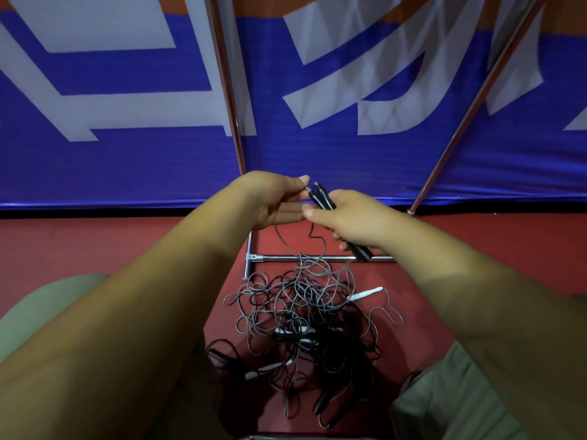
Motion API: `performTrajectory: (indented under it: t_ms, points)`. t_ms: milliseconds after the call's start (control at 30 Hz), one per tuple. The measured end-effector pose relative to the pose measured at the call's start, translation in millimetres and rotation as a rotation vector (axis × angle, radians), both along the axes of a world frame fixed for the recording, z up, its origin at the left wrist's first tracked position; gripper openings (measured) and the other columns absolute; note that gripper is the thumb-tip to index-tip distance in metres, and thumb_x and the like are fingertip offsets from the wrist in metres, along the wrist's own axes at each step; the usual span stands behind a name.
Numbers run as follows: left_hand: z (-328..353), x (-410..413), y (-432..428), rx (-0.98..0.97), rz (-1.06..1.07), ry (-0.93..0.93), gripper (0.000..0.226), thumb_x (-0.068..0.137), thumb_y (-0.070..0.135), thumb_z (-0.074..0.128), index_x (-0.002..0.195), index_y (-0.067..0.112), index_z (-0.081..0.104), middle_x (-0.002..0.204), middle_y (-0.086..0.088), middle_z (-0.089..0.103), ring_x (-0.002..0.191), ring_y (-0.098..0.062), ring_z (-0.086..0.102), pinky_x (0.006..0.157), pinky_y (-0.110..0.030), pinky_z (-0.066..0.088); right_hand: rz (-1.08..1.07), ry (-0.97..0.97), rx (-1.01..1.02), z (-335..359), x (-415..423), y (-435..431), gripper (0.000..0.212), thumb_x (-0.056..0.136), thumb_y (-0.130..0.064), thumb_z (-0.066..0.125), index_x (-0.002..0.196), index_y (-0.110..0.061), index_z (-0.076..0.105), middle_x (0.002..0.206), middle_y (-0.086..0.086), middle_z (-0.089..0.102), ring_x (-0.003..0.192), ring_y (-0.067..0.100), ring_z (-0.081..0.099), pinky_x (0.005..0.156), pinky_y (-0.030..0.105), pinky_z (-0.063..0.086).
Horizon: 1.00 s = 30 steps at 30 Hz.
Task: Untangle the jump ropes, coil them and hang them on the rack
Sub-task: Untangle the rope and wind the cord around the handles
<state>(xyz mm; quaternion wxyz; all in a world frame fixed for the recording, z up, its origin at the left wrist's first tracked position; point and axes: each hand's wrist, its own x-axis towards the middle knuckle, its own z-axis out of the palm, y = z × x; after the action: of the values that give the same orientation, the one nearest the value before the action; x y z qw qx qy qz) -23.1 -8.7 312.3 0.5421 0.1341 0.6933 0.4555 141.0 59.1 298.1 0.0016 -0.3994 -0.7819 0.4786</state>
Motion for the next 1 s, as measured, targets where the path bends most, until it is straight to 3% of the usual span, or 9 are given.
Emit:
performTrajectory:
  t_ms: [133, 200, 267, 333, 400, 467, 600, 800, 1000]
  points:
    - [-4, -6, 0, -0.078, -0.069, 0.442, 0.027, 0.104, 0.027, 0.064, 0.122, 0.008, 0.064, 0.092, -0.009, 0.076, 0.07, -0.022, 0.074, 0.063, -0.036, 0.064, 0.035, -0.095, 0.349, 0, 1, 4, 0.023, 0.101, -0.034, 0.065, 0.103, -0.012, 0.063, 0.084, 0.005, 0.062, 0.073, 0.026, 0.058, 0.058, 0.031, 0.04]
    - [-6, -12, -1, 0.034, -0.276, 0.72, 0.037, 0.098, 0.015, 0.067, 0.134, 0.024, 0.065, 0.112, -0.007, 0.074, 0.087, -0.018, 0.071, 0.075, -0.035, 0.062, 0.049, -0.111, 0.378, 2, 2, 5, 0.019, 0.099, -0.032, 0.066, 0.1, -0.013, 0.064, 0.087, 0.005, 0.063, 0.076, 0.025, 0.058, 0.057, 0.031, 0.039]
    - [-5, -11, -3, 0.184, -0.529, 0.804, 0.047, 0.094, 0.014, 0.075, 0.135, 0.035, 0.066, 0.127, 0.008, 0.069, 0.107, -0.007, 0.065, 0.086, -0.02, 0.052, 0.052, -0.113, 0.387, 4, 3, 5, 0.017, 0.096, -0.033, 0.069, 0.096, -0.016, 0.065, 0.086, 0.004, 0.065, 0.079, 0.025, 0.061, 0.059, 0.033, 0.041]
    - [-5, -5, -3, 0.256, -0.579, 0.832, 0.033, 0.097, 0.018, 0.073, 0.125, 0.034, 0.073, 0.12, 0.015, 0.073, 0.109, -0.005, 0.066, 0.092, -0.019, 0.051, 0.041, -0.102, 0.389, 8, 4, 6, 0.016, 0.093, -0.032, 0.071, 0.091, -0.018, 0.065, 0.084, 0.003, 0.065, 0.077, 0.024, 0.062, 0.059, 0.033, 0.042]
    - [-7, -1, 0, 0.275, -0.496, 0.881, 0.02, 0.101, 0.019, 0.065, 0.11, 0.033, 0.076, 0.105, 0.014, 0.076, 0.098, -0.007, 0.07, 0.085, -0.027, 0.056, 0.021, -0.095, 0.399, 12, 5, 6, 0.017, 0.092, -0.032, 0.073, 0.088, -0.017, 0.064, 0.081, 0.002, 0.063, 0.072, 0.02, 0.058, 0.056, 0.033, 0.04]
    - [-8, 2, 3, 0.274, -0.418, 0.905, 0.017, 0.103, 0.019, 0.062, 0.101, 0.03, 0.076, 0.094, 0.011, 0.077, 0.086, -0.005, 0.07, 0.076, -0.027, 0.054, -0.013, -0.092, 0.407, 13, 6, 7, 0.019, 0.091, -0.03, 0.072, 0.084, -0.018, 0.059, 0.079, 0.002, 0.06, 0.068, 0.018, 0.054, 0.054, 0.034, 0.035]
    - [-6, 9, 7, 0.315, -0.24, 0.888, 0.016, 0.101, 0.016, 0.062, 0.096, 0.022, 0.076, 0.08, 0.003, 0.077, 0.076, -0.01, 0.074, 0.076, -0.033, 0.062, -0.07, -0.068, 0.4, 12, 7, 9, 0.018, 0.09, -0.029, 0.071, 0.091, -0.018, 0.057, 0.085, 0.003, 0.061, 0.07, 0.021, 0.056, 0.054, 0.034, 0.035]
    - [8, 15, 7, 0.299, -0.013, 0.7, 0.02, 0.107, 0.02, 0.052, 0.101, 0.014, 0.07, 0.086, -0.002, 0.079, 0.068, -0.021, 0.078, 0.07, -0.047, 0.067, -0.136, -0.015, 0.491, 10, 7, 12, 0.013, 0.092, -0.026, 0.064, 0.093, -0.018, 0.054, 0.086, 0.003, 0.06, 0.074, 0.025, 0.059, 0.06, 0.038, 0.047]
    - [19, 14, 4, 0.299, 0.004, 0.664, 0.023, 0.108, 0.027, 0.051, 0.103, 0.014, 0.069, 0.089, -0.001, 0.08, 0.067, -0.026, 0.078, 0.067, -0.048, 0.067, -0.121, 0.034, 0.591, 8, 8, 11, 0.01, 0.099, -0.023, 0.057, 0.104, -0.017, 0.05, 0.087, 0.003, 0.058, 0.077, 0.029, 0.058, 0.063, 0.042, 0.05]
